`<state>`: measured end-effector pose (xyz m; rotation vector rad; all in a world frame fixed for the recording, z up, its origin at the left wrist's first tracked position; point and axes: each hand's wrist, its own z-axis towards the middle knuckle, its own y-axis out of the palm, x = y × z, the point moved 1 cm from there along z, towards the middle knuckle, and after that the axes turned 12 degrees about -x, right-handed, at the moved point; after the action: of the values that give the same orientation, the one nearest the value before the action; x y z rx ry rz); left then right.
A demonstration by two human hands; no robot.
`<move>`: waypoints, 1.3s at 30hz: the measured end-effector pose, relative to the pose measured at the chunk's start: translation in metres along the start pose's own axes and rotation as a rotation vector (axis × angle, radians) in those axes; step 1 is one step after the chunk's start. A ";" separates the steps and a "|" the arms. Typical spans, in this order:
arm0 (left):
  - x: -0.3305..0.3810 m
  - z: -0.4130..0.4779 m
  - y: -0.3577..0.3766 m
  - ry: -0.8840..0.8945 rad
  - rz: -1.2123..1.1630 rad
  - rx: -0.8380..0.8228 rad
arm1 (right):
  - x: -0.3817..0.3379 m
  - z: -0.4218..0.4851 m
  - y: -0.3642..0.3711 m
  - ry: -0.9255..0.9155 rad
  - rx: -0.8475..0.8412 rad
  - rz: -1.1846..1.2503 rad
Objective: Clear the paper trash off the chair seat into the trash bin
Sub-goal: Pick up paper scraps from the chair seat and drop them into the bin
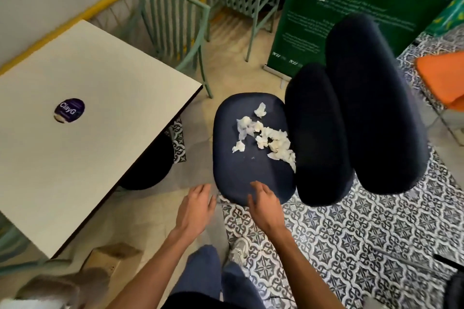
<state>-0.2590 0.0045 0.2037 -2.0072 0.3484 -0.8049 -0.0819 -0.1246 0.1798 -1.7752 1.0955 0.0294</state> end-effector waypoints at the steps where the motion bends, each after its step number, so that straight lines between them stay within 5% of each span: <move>1: 0.011 0.017 0.004 0.028 0.007 -0.019 | 0.014 0.011 -0.008 0.031 -0.001 0.019; 18: 0.082 0.257 0.070 0.169 0.109 -0.311 | 0.123 0.166 -0.051 0.355 0.061 0.203; 30: 0.104 0.421 0.152 0.236 0.282 -0.424 | 0.184 0.335 -0.024 0.249 0.001 -0.099; 39: 0.080 0.483 0.217 0.257 0.369 -0.530 | 0.222 0.380 0.006 0.235 -0.072 -0.238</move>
<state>0.1354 0.1605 -0.1235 -2.2154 1.1449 -0.7866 0.2118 0.0152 -0.1173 -2.0013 1.0493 -0.2941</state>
